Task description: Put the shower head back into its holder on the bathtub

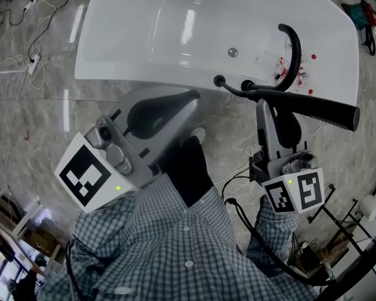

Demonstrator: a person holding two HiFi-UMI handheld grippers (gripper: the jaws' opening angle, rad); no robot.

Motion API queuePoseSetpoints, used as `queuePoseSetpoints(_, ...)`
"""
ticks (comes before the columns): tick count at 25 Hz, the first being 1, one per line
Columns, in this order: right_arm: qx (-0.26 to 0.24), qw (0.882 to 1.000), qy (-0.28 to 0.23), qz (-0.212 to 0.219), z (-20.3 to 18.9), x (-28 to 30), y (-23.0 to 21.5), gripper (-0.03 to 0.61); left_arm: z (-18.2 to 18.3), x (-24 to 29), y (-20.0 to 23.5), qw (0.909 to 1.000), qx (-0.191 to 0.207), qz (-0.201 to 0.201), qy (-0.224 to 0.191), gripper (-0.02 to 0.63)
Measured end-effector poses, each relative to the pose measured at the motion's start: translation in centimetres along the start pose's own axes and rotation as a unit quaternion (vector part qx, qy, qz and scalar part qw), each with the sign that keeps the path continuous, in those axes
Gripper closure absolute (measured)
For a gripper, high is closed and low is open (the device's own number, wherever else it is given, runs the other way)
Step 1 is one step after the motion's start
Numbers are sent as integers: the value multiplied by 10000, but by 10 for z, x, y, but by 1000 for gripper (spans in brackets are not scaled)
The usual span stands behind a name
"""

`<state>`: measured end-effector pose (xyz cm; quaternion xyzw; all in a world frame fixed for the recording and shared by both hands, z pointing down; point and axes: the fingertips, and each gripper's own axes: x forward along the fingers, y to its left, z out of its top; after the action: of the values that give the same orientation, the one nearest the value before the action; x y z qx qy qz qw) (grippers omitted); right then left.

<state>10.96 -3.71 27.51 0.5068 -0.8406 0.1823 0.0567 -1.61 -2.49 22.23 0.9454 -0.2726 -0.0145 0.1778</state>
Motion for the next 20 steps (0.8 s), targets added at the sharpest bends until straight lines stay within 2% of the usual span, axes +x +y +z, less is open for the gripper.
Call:
queuePoseSetpoints(15,187,9998,109,-36,-38,28,-15,457,-32,10,28,9998,-144,71,70,606)
queuePoseSetpoints(20,252,9995,208,-3,-69,62,-38,457,-62,24,63,9995,-218,204,120,606)
